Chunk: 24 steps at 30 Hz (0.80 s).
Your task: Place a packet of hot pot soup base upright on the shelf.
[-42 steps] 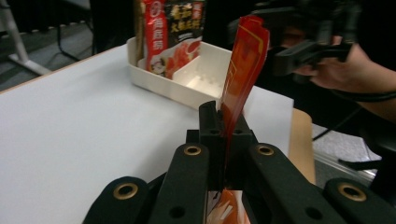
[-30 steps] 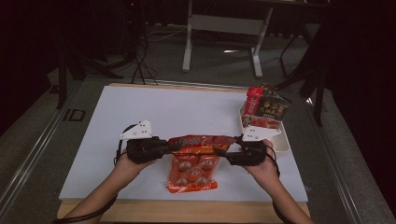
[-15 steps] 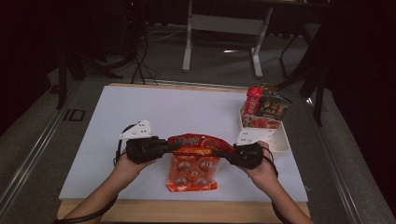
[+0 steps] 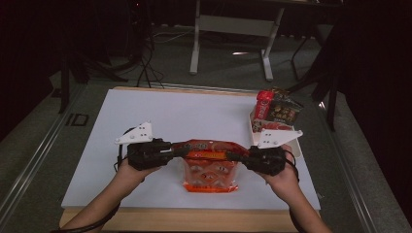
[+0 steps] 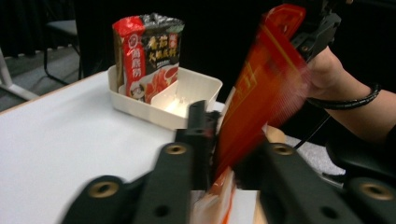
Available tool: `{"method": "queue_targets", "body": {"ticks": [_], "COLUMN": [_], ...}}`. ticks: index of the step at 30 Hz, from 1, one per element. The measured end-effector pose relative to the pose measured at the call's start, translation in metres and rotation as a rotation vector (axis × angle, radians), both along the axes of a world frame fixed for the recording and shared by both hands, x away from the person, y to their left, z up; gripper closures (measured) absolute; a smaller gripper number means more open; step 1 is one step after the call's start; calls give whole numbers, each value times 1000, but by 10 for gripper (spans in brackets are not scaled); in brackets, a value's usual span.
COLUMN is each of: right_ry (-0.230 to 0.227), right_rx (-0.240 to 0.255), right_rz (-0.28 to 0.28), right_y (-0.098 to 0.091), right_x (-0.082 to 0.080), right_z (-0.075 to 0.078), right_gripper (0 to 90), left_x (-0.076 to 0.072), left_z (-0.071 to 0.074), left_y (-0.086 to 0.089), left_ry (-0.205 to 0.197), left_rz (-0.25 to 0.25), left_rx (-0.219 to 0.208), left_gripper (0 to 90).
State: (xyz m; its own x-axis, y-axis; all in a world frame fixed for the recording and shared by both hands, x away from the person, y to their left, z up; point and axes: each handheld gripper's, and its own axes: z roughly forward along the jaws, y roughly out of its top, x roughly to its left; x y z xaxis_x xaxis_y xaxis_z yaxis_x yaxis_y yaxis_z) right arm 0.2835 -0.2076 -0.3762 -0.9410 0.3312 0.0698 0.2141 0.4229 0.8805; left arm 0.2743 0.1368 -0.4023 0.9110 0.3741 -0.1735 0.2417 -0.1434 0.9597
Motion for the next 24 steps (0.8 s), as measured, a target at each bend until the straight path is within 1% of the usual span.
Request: {"method": "queue_targets", "body": {"ticks": [1,2,3,4,5,6,7,8,9,10,11,12,13,14,15,16,17,18,20,21,22,23,24], "right_ry": [-19,-28,-35,-47,-52,-56,-60,-72,-72,-76,-86,-86,-94,-94,-107,-107,-110,-125,-129,-131,-131,-138,-138], "right_rx": [-7,-8,-4,0,5,16,30,35,35,53,77,77,98,98,109,109,110,109,106,107,107,106,106], "right_rz": [-8,-12,-15,-26,-32,-45,-53,-67,-67,-82,-111,-111,-134,-134,-162,-162,-177,-209,-219,-253,-253,-285,-285], "right_y": [0,-2,-3,-5,-7,-10,-14,-17,-17,-21,-29,-29,-36,-36,-43,-43,-46,-53,-55,-63,-63,-71,-71], "right_x": [0,0,0,1,2,3,5,6,6,7,11,11,14,14,17,17,19,22,24,29,29,32,32], "right_z": [4,8,11,15,19,23,27,32,32,38,48,48,57,57,64,64,68,75,76,81,81,84,84], "right_gripper": [900,900,900,900,900,900,900,900,900,900,900,900,900,900,900,900,900,900,900,900,900,900,900], "left_x": [0,-1,-1,-1,-1,-1,-1,-1,-2,-2,-2,-2,-2,-2,-2,-2,-2,-2,-2,-3,-3,-6,-6], "left_z": [0,0,-1,-2,-3,-5,-7,-7,-9,-11,-15,-15,-16,-18,-19,-21,-23,-25,-29,-33,-33,-38,-38], "left_y": [0,-1,-1,0,1,1,2,2,2,1,0,0,1,2,4,5,7,9,11,15,15,18,18], "left_ry": [2,6,3,8,18,23,30,30,40,35,39,39,44,46,42,35,22,17,14,14,14,9,9], "left_rz": [8,11,19,23,27,35,58,58,67,83,93,93,92,98,107,115,126,132,141,149,149,162,162], "left_rx": [2,10,17,16,12,8,7,7,16,40,38,38,22,13,7,-2,-8,-7,0,6,6,15,15], "left_gripper": [683,602,539,491,446,379,310,240,240,127,31,15,15,15,15,15,15,15,15,15,15,15,15]}}
